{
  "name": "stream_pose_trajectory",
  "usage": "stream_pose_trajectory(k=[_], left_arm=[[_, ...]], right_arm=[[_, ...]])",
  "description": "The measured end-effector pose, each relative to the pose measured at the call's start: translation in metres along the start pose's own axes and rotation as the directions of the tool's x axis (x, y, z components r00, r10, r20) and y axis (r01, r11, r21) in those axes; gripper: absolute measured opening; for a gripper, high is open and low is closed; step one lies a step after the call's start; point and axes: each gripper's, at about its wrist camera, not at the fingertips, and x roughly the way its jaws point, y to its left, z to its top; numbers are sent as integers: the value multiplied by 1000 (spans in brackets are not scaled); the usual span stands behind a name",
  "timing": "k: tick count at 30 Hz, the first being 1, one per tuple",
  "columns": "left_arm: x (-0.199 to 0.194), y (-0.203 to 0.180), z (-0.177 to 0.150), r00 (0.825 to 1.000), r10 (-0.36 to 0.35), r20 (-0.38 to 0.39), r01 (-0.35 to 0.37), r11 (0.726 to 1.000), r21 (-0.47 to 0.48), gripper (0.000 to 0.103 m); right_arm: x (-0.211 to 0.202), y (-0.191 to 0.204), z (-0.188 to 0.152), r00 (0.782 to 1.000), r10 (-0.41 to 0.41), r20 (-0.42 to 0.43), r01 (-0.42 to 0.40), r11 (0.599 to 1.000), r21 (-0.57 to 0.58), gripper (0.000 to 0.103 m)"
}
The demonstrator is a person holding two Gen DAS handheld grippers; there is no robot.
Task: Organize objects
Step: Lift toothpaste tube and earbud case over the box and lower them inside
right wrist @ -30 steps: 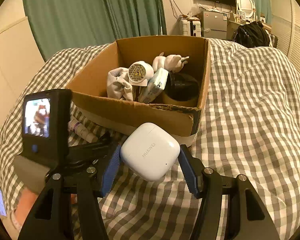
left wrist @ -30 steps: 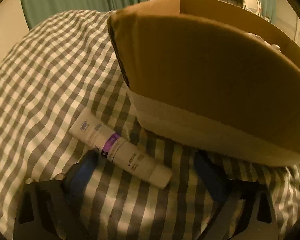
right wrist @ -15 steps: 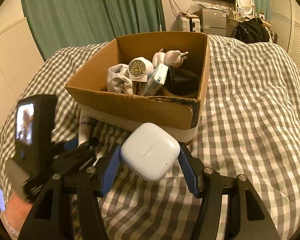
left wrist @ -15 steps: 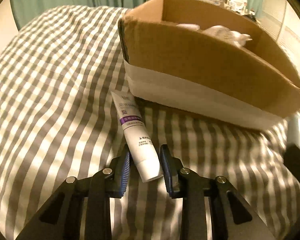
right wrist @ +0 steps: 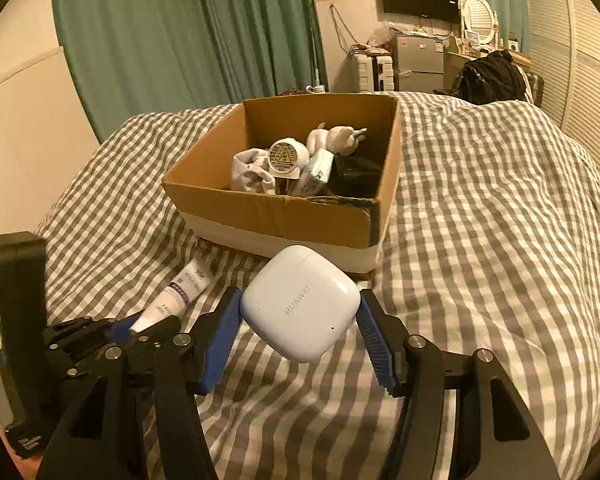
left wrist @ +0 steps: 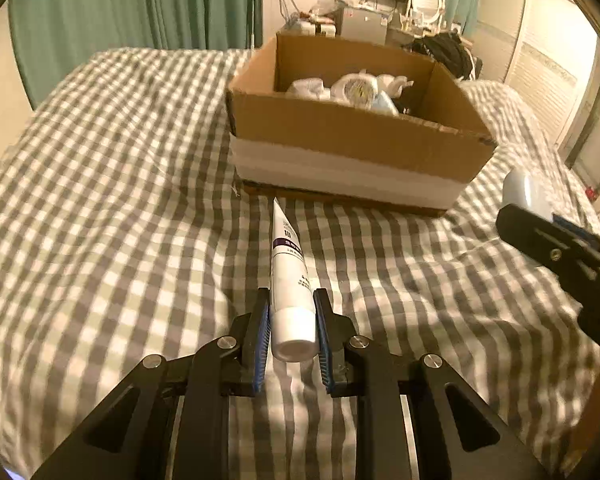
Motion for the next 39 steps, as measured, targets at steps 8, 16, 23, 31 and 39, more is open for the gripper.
stream_pose_trajectory(k=[8, 16, 23, 31, 39], left_arm=[[-49, 7, 33, 991, 18, 136, -21, 1000, 18, 21], [-89, 11, 84, 963, 43, 266, -52, 998, 26, 21], [-82, 4, 131, 946, 46, 321, -61, 998, 36, 21], [-39, -12, 179, 941, 30, 336, -55, 996, 65, 21], [30, -16, 208, 955, 25, 296, -52, 995, 85, 21]], right_arm=[[-32, 12, 11, 998, 22, 50, -21, 999, -30, 58], [-73, 31, 50, 987, 56, 152, -40, 994, -105, 58], [-87, 41, 100, 967, 51, 248, -6, 983, -181, 58], [-55, 27, 151, 963, 53, 266, -7, 985, -172, 58], [12, 4, 196, 969, 69, 237, -44, 993, -110, 58]])
